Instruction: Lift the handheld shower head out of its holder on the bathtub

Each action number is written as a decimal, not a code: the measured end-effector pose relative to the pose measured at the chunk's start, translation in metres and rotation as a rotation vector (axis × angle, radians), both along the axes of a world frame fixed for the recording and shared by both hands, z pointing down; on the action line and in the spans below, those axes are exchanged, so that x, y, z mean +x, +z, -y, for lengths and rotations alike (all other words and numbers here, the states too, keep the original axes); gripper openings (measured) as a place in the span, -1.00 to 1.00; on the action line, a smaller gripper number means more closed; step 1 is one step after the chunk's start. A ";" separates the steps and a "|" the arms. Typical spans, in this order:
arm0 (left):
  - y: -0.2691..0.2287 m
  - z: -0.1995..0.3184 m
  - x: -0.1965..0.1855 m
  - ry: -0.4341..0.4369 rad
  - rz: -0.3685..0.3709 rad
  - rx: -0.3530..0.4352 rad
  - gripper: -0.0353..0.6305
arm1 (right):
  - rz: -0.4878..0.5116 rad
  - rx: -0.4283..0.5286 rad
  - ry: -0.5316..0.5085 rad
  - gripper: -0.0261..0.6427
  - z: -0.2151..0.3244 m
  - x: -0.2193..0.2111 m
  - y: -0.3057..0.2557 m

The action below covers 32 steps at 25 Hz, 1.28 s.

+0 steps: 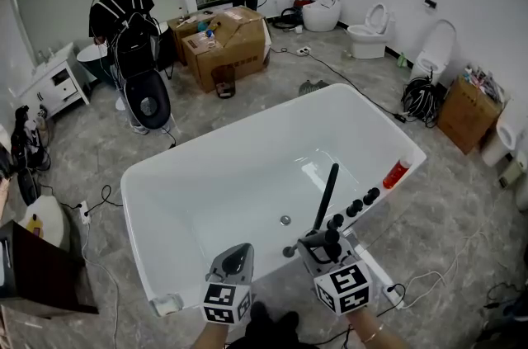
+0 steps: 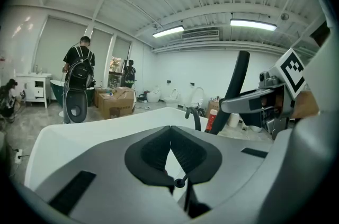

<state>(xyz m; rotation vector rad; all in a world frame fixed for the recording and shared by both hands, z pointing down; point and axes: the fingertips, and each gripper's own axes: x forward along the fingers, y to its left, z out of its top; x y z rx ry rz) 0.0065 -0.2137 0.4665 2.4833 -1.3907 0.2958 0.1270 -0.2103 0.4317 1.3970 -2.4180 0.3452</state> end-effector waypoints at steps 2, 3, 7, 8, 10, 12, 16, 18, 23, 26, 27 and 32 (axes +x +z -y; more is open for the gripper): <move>-0.001 -0.002 -0.002 -0.001 0.000 0.003 -0.83 | 0.006 -0.001 0.000 -0.51 -0.003 -0.002 0.000; -0.001 -0.003 -0.003 -0.002 0.000 0.004 -0.83 | 0.008 -0.001 0.000 -0.51 -0.003 -0.003 -0.001; -0.005 -0.001 -0.004 -0.003 0.004 0.004 -0.83 | 0.008 0.002 0.000 -0.51 -0.002 -0.003 -0.004; -0.005 -0.001 -0.005 -0.003 0.004 0.004 -0.83 | 0.006 0.003 0.001 -0.51 -0.001 -0.004 -0.005; -0.006 -0.002 -0.006 -0.004 0.003 0.007 -0.83 | 0.001 0.005 0.001 -0.51 -0.002 -0.005 -0.005; -0.005 -0.005 -0.005 -0.005 0.003 0.009 -0.83 | -0.004 0.007 -0.002 -0.51 -0.006 -0.005 -0.003; -0.004 -0.006 -0.001 -0.003 0.001 0.013 -0.83 | -0.012 0.006 -0.003 -0.51 -0.008 -0.001 -0.001; -0.005 -0.005 -0.001 -0.003 0.001 0.014 -0.83 | -0.014 0.006 -0.002 -0.51 -0.007 -0.001 -0.002; -0.003 -0.008 -0.005 -0.006 -0.001 0.016 -0.83 | -0.020 0.010 -0.006 -0.51 -0.008 -0.004 -0.001; -0.004 -0.010 -0.007 -0.008 0.000 0.016 -0.83 | -0.021 0.011 -0.006 -0.51 -0.009 -0.006 -0.003; -0.005 -0.010 -0.009 -0.009 0.000 0.016 -0.83 | -0.022 0.011 -0.007 -0.51 -0.009 -0.007 -0.003; -0.004 -0.013 -0.011 -0.014 0.002 0.014 -0.83 | -0.025 0.012 -0.014 -0.51 -0.011 -0.009 -0.003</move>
